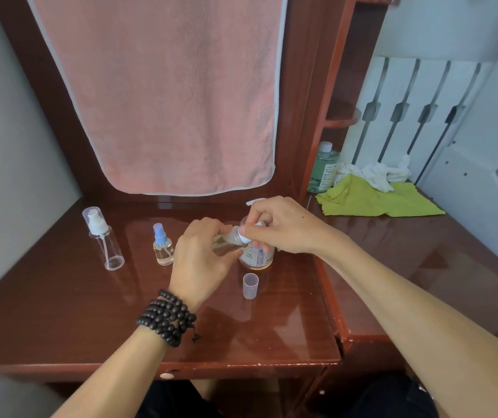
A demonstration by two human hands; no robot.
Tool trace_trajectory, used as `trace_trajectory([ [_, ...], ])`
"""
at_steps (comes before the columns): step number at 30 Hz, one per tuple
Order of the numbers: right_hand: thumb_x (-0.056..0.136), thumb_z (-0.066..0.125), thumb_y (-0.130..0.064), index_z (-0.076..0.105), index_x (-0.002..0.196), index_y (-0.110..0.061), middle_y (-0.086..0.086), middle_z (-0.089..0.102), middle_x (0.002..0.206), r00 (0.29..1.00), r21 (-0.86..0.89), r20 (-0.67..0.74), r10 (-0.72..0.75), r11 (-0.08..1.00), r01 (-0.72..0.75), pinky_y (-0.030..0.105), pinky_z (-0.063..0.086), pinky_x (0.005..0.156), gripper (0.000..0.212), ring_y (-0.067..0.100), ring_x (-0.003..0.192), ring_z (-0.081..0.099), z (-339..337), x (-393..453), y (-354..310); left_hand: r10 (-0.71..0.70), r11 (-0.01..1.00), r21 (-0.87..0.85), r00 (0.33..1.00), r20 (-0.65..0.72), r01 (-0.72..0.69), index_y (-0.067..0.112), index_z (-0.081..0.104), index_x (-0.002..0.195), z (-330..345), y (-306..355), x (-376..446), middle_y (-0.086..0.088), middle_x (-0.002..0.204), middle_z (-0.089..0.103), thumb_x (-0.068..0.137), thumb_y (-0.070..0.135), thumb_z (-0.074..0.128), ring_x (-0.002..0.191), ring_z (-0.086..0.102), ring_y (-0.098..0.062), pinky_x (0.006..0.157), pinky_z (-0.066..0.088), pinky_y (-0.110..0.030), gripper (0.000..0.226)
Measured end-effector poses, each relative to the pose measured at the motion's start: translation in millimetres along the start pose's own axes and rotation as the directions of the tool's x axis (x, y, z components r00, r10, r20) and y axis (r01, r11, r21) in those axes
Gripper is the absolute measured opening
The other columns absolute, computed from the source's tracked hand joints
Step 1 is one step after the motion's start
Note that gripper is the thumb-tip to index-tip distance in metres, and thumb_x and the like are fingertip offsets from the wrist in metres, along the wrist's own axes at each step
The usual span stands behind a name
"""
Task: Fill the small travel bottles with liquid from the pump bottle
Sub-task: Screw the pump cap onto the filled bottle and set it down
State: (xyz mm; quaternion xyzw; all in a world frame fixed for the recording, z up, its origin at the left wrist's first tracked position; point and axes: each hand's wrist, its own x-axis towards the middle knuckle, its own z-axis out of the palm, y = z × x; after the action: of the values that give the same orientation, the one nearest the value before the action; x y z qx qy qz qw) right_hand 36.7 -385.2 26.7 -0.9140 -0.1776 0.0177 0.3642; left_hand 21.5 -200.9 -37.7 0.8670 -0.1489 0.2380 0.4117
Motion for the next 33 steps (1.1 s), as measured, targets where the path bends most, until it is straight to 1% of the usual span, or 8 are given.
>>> trace_trajectory([
  [4, 0.097, 0.067, -0.029, 0.065, 0.088, -0.011, -0.001, 0.076, 0.07, 0.989, -0.009, 0.14, 0.055, 0.998, -0.054, 0.043, 0.062, 0.082, 0.02, 0.009, 0.067, 0.075, 6.9, -0.1, 9.2, -0.019, 1.0, -0.006, 0.99, 0.142, 0.02, 0.023, 0.064, 0.087, 0.7, -9.9, -3.3, 0.014, 0.084, 0.063, 0.065, 0.027, 0.087, 0.082, 0.058, -0.005, 0.071, 0.048, -0.025, 0.031],
  [10, 0.09, 0.074, -0.048, 0.064, 0.114, -0.038, -0.016, 0.073, 0.103, 0.948, -0.122, 0.311, 0.063, 0.992, -0.025, 0.027, 0.052, 0.088, 0.028, 0.0, 0.092, 0.066, 4.6, 3.6, 11.9, -0.237, 0.945, -0.18, 0.952, 0.192, 0.272, 0.029, 0.064, 0.09, -15.0, -20.9, -3.7, 0.002, 0.081, 0.073, 0.068, 0.022, 0.086, 0.072, 0.067, -0.016, 0.065, 0.055, -0.022, 0.032],
  [15, 0.09, 0.074, -0.026, 0.054, 0.143, -0.033, -0.002, 0.059, 0.13, 0.831, -0.512, 0.48, 0.281, 0.859, 0.004, 0.039, 0.052, 0.099, 0.058, 0.021, 0.116, 0.059, 39.9, 5.0, 24.5, -0.284, 0.914, -0.233, 0.933, 0.22, 0.333, 0.024, 0.067, 0.101, -24.6, -29.2, -6.2, 0.008, 0.089, 0.074, 0.073, 0.02, 0.083, 0.085, 0.067, 0.002, 0.075, 0.047, -0.011, 0.033],
  [19, 0.091, 0.063, -0.004, 0.065, 0.126, -0.022, 0.007, 0.06, 0.119, 0.842, -0.542, 0.468, 0.267, 0.839, 0.036, 0.04, 0.057, 0.082, 0.04, 0.03, 0.1, 0.063, 69.2, 4.7, 36.3, -0.265, 0.909, -0.255, 0.929, 0.26, 0.33, 0.025, 0.067, 0.109, -26.5, -31.4, -5.7, 0.011, 0.096, 0.073, 0.076, 0.021, 0.081, 0.092, 0.066, 0.005, 0.085, 0.047, -0.017, 0.036],
  [24, 0.08, 0.069, -0.028, 0.058, 0.089, -0.02, 0.002, 0.061, 0.091, 0.959, -0.312, 0.214, 0.186, 0.943, -0.113, 0.033, 0.054, 0.07, 0.016, 0.025, 0.084, 0.065, 29.5, 7.7, 26.4, -0.269, 0.894, -0.286, 0.923, 0.275, 0.345, 0.025, 0.068, 0.105, -26.6, -33.1, -2.2, 0.012, 0.096, 0.074, 0.074, 0.02, 0.082, 0.092, 0.067, 0.003, 0.086, 0.048, -0.018, 0.034],
  [28, 0.094, 0.057, -0.029, 0.069, 0.108, -0.037, -0.018, 0.06, 0.067, 0.995, 0.042, 0.016, 0.098, 0.994, -0.099, 0.029, 0.051, 0.065, 0.021, 0.004, 0.067, 0.058, -2.9, 6.9, 15.7, -0.255, 0.882, -0.314, 0.916, 0.31, 0.352, 0.024, 0.069, 0.104, -20.5, -31.8, -1.1, 0.008, 0.095, 0.074, 0.074, 0.018, 0.082, 0.091, 0.069, -0.003, 0.085, 0.05, -0.021, 0.033],
  [31, 0.101, 0.058, -0.025, 0.071, 0.122, -0.033, -0.009, 0.075, 0.1, 0.996, 0.261, -0.083, 0.032, 0.965, -0.009, 0.027, 0.051, 0.092, 0.025, 0.005, 0.096, 0.07, -9.2, 8.2, 14.8, -0.22, 0.891, -0.315, 0.917, 0.332, 0.327, 0.025, 0.069, 0.105, -14.7, -27.6, 0.3, 0.009, 0.097, 0.074, 0.074, 0.02, 0.082, 0.093, 0.069, -0.005, 0.088, 0.051, -0.024, 0.034],
  [33, 0.098, 0.067, -0.022, 0.069, 0.115, -0.028, -0.003, 0.075, 0.103, 0.983, 0.341, -0.185, -0.014, 0.937, 0.078, 0.034, 0.052, 0.095, 0.018, 0.01, 0.099, 0.071, -8.3, 8.6, 14.6, -0.201, 0.9, -0.306, 0.92, 0.336, 0.309, 0.026, 0.07, 0.104, -12.1, -25.0, 1.1, 0.009, 0.096, 0.075, 0.074, 0.022, 0.082, 0.092, 0.07, -0.006, 0.09, 0.053, -0.028, 0.033],
])
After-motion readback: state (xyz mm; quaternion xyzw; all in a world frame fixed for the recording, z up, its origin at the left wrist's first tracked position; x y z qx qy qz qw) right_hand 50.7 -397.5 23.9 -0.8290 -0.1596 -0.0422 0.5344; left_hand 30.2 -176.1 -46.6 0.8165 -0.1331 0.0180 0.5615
